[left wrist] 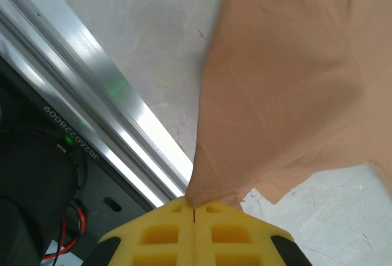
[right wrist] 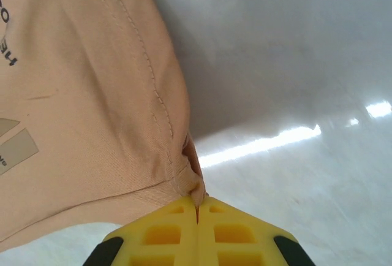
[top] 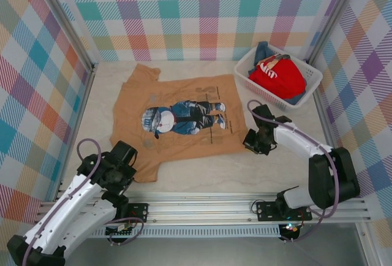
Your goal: Fold and stack the t-shirts
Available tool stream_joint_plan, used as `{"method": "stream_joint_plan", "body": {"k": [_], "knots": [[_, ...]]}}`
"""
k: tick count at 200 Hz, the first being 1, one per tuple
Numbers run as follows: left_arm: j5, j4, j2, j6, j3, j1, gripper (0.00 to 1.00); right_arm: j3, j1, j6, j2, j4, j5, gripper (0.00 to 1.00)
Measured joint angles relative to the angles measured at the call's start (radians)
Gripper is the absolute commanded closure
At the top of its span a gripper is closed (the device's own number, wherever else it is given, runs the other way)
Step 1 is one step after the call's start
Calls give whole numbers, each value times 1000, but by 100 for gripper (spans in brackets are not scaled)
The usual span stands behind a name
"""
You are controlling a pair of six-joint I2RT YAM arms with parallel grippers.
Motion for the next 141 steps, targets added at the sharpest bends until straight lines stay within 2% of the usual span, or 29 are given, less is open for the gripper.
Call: {"method": "stream_joint_plan", "body": {"k": [44, 75, 109, 141], "knots": [[6, 31, 20, 6, 20, -19, 100, -48, 54, 25, -79, -45, -39, 100], [-48, 103, 208, 85, 190, -16, 100, 23, 53, 20, -69, -87, -21, 100], [-53, 271, 483, 233, 407, 82, 100, 172, 29, -2, 0, -95, -9, 100], [-36, 344, 675, 369, 555, 191, 100, 269, -3, -17, 106, -98, -6, 100]]}}
